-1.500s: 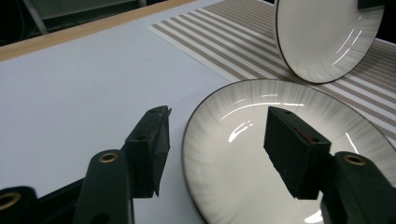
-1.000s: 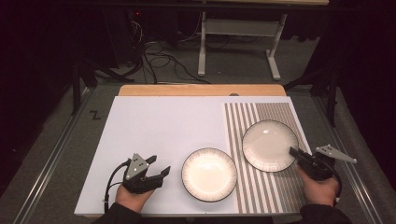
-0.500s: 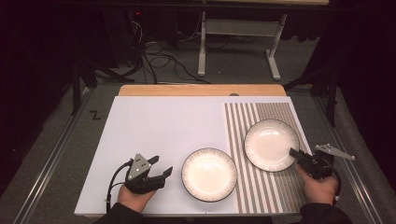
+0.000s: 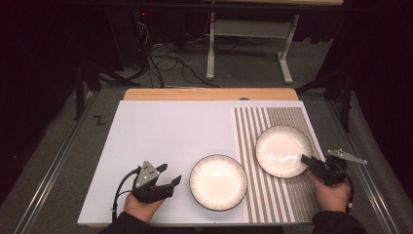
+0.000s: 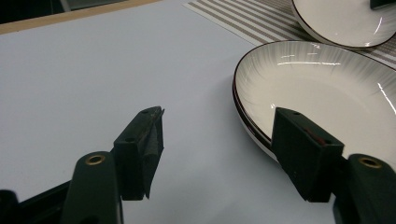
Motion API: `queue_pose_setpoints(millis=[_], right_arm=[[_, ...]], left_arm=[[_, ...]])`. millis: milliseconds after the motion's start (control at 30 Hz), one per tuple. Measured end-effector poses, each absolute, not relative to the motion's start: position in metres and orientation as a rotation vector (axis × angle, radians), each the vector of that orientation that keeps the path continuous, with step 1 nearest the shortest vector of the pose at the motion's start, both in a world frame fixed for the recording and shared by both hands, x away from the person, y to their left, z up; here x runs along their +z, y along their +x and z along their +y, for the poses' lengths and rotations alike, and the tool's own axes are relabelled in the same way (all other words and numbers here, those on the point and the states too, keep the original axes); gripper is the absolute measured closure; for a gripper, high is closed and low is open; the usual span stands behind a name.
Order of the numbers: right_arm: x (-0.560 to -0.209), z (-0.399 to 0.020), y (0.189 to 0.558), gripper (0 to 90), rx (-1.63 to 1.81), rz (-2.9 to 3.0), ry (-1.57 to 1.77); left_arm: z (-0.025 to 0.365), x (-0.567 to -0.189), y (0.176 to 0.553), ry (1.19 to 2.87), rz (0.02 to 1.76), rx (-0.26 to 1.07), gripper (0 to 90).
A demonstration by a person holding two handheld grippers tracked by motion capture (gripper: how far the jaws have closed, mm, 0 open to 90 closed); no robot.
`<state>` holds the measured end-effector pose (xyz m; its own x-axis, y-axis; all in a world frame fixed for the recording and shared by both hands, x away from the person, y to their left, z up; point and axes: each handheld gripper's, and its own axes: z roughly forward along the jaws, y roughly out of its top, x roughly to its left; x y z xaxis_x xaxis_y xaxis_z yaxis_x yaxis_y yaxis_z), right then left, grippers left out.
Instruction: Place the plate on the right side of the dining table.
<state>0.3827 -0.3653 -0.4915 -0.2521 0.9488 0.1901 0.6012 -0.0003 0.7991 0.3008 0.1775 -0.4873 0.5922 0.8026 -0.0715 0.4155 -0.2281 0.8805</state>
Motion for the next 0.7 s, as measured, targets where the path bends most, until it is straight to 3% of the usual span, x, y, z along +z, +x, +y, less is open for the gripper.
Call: queue_pose_setpoints(millis=[567, 700], right_arm=[[-0.503, -0.370, 0.390, 62.0, 1.049, 1.890, 1.707], [-0.501, -0.370, 0.387, 62.8, 1.034, 1.875, 1.678]], left_arm=[[0.177, -0.488, 0.301, 1.851, 0.991, 0.503, 35.3], [0.177, -0.488, 0.301, 1.847, 0.992, 0.503, 35.3]])
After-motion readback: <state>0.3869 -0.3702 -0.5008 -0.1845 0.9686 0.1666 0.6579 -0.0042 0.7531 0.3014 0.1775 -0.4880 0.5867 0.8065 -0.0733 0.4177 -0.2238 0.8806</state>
